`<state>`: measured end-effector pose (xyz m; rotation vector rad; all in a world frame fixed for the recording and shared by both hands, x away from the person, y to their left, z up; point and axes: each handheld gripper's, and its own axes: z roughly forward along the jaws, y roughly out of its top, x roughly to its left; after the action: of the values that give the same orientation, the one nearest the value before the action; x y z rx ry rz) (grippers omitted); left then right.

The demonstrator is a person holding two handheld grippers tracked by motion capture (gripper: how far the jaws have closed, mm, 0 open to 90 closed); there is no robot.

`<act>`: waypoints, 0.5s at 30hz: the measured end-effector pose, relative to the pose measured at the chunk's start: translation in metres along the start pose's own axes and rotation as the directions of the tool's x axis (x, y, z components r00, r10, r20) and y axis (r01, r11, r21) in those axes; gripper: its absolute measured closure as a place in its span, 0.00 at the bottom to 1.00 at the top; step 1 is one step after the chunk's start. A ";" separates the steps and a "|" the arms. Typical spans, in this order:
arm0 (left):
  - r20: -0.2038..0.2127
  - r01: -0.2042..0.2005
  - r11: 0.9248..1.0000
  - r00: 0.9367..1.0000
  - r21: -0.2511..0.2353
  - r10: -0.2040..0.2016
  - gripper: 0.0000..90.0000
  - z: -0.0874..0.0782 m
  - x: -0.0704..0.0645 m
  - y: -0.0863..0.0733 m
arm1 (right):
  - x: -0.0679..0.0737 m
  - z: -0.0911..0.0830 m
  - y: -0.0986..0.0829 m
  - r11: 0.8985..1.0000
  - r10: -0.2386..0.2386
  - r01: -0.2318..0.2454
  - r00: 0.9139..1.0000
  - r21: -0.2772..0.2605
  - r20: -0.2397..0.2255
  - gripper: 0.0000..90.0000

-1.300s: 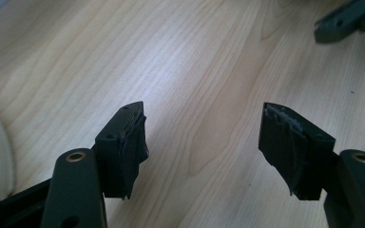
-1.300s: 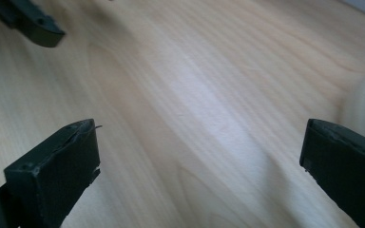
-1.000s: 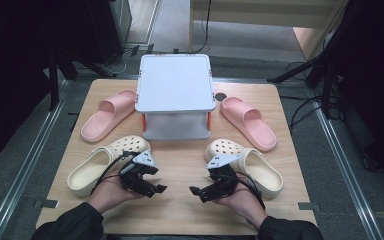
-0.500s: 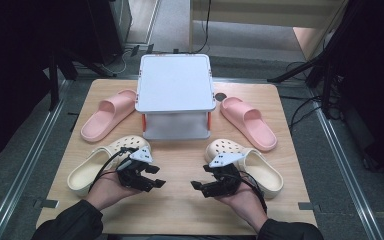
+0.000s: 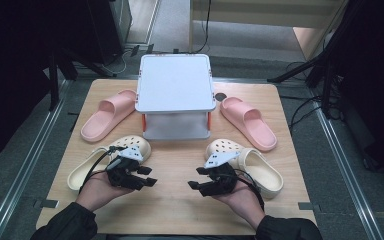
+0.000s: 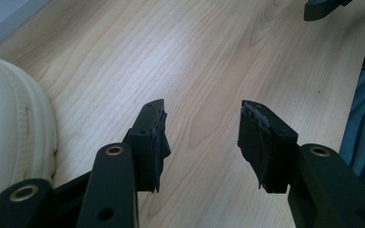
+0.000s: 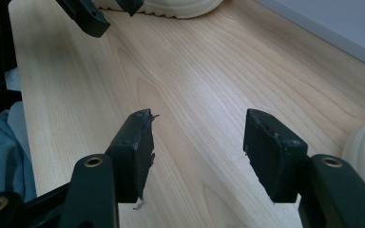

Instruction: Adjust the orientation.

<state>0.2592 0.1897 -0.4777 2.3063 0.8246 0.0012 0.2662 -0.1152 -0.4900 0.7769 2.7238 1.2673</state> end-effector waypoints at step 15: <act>-0.058 0.112 0.992 0.992 -0.054 -0.115 0.56 -0.037 0.008 -0.025 | -0.002 0.007 0.013 1.000 0.007 -0.007 0.998 -0.001 -0.067 0.51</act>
<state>0.2434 0.2305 -0.4655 2.2185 0.9754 0.0425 0.2752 -0.1047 -0.4853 0.7584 2.7740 1.3198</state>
